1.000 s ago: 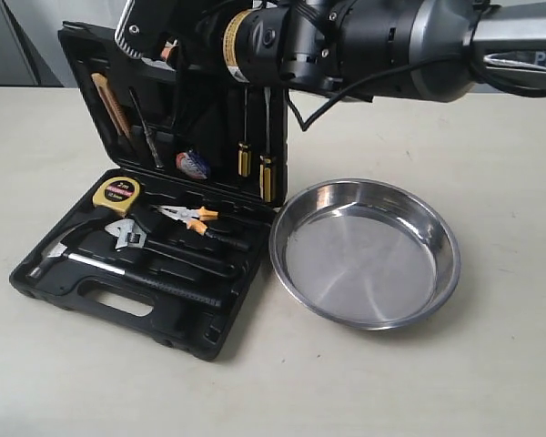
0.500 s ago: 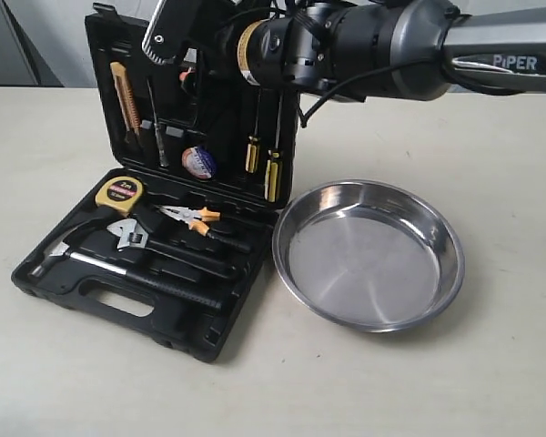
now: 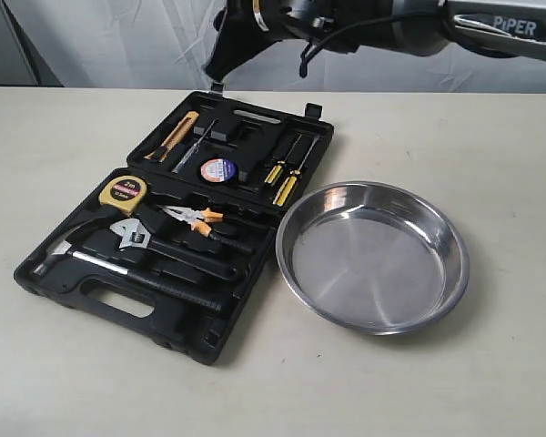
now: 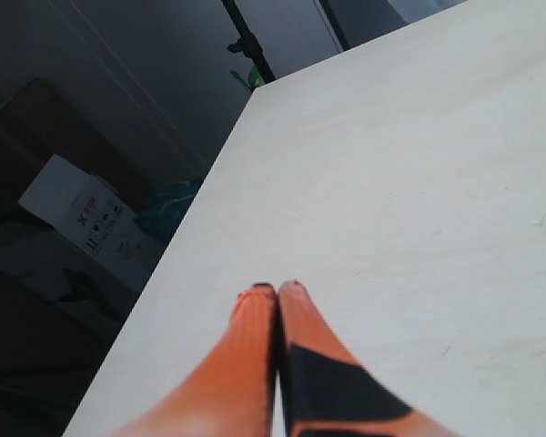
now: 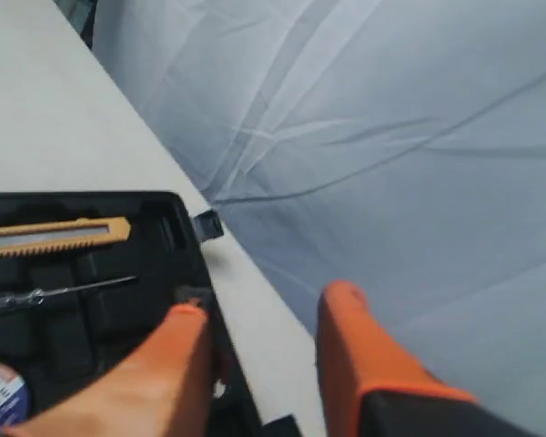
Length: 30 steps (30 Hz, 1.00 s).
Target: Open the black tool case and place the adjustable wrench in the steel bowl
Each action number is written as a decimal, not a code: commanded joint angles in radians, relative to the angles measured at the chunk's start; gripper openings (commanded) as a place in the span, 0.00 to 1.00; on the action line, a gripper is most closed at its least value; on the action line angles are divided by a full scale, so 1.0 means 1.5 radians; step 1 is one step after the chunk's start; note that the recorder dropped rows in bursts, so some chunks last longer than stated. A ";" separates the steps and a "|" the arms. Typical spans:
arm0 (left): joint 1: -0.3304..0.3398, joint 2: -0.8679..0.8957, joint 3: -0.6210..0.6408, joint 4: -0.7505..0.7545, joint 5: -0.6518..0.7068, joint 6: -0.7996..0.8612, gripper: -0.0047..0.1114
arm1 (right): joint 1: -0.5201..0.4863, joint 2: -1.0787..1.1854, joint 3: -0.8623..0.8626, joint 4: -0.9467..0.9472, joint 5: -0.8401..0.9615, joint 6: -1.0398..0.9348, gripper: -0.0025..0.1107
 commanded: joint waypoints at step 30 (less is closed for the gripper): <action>-0.004 0.003 -0.001 -0.002 -0.032 -0.003 0.04 | 0.114 0.095 -0.003 1.008 0.512 -0.817 0.02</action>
